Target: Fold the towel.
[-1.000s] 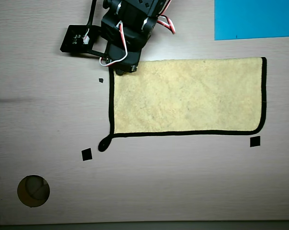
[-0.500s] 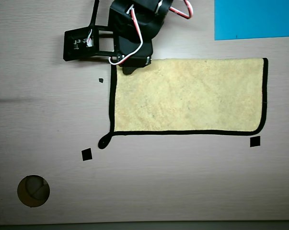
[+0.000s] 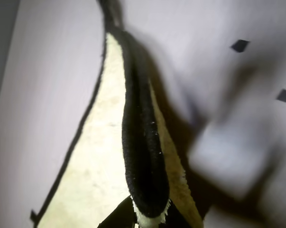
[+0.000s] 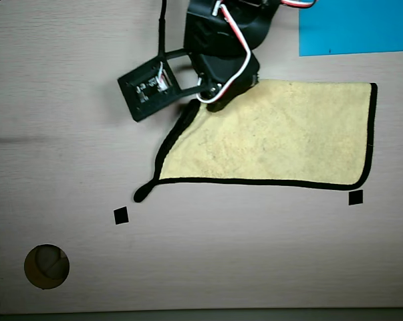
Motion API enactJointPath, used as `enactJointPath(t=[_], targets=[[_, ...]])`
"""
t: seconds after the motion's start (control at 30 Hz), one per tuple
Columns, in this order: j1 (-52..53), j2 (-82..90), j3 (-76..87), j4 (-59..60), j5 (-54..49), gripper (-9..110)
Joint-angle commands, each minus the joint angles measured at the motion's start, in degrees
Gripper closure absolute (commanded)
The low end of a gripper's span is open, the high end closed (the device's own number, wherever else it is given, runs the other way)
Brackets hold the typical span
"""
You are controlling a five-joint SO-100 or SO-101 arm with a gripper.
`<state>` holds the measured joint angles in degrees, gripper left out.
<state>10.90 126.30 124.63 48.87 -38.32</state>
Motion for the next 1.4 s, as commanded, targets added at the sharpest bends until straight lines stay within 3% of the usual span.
enactJointPath(t=[0.0, 0.6, 1.03, 1.37], targets=[[-4.92, 0.79, -8.61, 1.67, -0.88, 101], [-31.29, -8.96, -29.00, 14.94, 5.10, 101], [-41.92, -21.09, -35.95, 16.35, 10.63, 101], [-45.18, -21.80, -31.82, 17.23, 11.25, 101]])
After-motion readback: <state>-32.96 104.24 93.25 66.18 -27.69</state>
